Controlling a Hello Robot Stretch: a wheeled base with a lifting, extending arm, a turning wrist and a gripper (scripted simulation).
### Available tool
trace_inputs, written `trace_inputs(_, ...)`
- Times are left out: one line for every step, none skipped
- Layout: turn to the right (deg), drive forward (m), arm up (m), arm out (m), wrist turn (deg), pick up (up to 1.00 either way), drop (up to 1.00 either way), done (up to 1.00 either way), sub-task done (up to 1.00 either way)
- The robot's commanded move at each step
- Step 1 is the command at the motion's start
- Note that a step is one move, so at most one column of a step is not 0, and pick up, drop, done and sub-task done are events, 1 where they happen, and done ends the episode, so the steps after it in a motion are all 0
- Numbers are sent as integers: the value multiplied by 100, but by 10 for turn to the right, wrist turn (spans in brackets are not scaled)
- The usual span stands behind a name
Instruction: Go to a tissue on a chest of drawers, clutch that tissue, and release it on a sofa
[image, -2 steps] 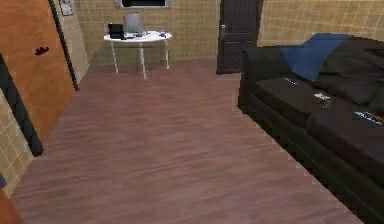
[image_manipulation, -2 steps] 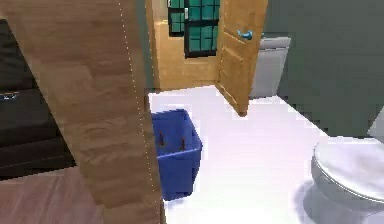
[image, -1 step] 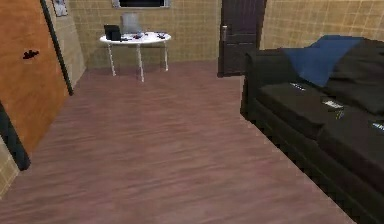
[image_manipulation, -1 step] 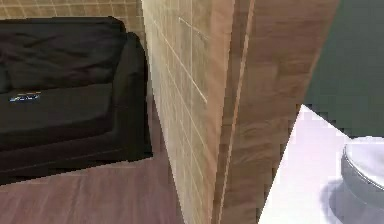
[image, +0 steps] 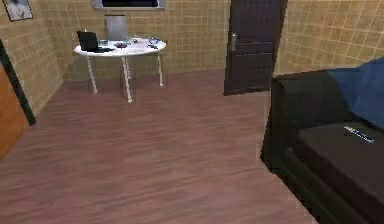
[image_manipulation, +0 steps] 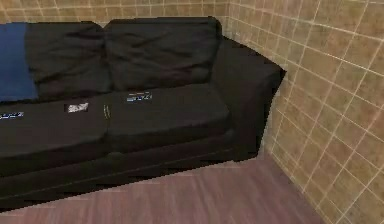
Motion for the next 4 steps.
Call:
trace_inputs(0, 100, 0, 0, 0, 0, 0, 0, 0)
trace_inputs(0, 100, 0, 0, 0, 0, 0, 0, 0)
trace_inputs(0, 100, 0, 0, 0, 0, 0, 0, 0)
trace_inputs(30, 0, 0, 0, 0, 0, 0, 0, 0)
